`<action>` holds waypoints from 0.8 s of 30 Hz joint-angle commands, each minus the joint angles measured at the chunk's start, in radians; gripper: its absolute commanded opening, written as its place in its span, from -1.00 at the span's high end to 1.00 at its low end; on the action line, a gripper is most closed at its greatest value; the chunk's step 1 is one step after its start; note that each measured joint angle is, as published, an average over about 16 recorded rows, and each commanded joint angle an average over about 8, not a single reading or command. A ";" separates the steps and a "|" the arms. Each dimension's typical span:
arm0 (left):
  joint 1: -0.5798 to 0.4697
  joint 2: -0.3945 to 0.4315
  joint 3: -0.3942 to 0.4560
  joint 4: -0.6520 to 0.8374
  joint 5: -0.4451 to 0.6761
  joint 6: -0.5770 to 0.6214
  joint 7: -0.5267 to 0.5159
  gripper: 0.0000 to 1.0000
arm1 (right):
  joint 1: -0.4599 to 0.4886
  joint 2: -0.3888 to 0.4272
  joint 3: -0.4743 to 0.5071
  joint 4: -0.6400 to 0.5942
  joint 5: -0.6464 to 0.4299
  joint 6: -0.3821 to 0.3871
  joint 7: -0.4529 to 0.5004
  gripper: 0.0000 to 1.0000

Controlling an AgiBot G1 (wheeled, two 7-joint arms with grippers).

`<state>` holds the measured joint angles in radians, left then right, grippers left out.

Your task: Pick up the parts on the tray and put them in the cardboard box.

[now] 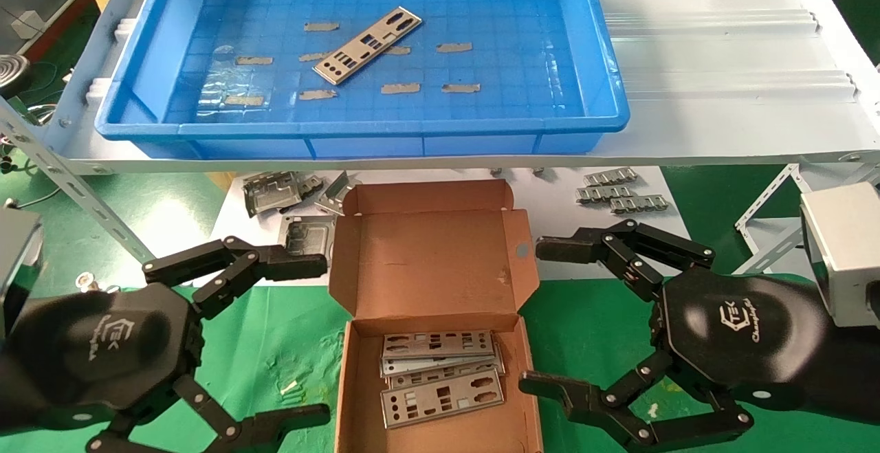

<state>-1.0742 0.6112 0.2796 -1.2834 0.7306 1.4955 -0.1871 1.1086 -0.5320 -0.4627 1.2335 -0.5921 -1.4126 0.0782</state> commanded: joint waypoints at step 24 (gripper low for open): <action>-0.001 0.001 0.001 0.001 0.000 0.000 0.001 -1.00 | 0.000 0.000 0.000 0.000 0.000 0.000 0.000 -1.00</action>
<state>-1.0749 0.6121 0.2807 -1.2819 0.7310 1.4956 -0.1865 1.1086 -0.5320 -0.4627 1.2335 -0.5921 -1.4126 0.0782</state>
